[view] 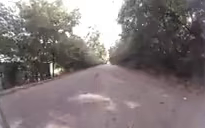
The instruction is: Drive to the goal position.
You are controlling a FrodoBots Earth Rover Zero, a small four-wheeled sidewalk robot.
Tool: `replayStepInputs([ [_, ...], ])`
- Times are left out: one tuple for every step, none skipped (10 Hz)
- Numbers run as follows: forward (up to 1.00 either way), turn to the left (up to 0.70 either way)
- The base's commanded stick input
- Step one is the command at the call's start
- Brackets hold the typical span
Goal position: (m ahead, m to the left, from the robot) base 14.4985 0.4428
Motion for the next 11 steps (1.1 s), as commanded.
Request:
replayStepInputs([
  [0.7,0.0],
  [0.7,0.0],
  [0.7,0.0],
  [0.7,0.0],
  [0.7,0.0],
  [0.7,0.0],
  [0.7,0.0],
  [0.7,0.0],
  [0.7,0.0],
  [0.7,0.0],
  [0.7,0.0],
])
